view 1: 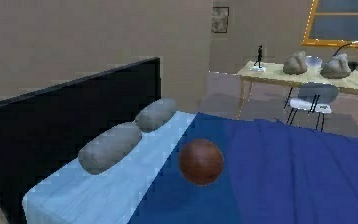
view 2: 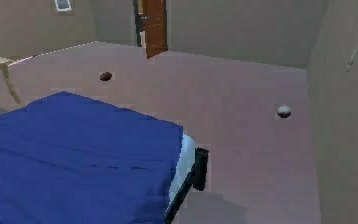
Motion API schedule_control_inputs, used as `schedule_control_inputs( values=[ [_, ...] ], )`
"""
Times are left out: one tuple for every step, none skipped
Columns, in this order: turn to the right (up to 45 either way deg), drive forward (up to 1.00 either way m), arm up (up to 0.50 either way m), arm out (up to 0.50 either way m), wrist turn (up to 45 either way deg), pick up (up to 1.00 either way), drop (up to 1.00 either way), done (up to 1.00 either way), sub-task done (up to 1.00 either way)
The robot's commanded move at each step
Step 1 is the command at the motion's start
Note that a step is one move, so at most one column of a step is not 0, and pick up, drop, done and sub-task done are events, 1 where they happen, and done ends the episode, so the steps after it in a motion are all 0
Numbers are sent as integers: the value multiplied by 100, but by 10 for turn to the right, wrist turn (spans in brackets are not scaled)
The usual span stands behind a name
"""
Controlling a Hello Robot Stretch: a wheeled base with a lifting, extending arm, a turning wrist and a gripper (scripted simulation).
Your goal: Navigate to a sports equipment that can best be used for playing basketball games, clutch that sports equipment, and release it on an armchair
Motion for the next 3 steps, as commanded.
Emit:
schedule_control_inputs(
  values=[
    [-450,0,0,0,0,0,0,0,0],
    [-330,0,0,0,0,0,0,0,0],
    [0,0,50,0,0,0,0,0,0]
  ],
)
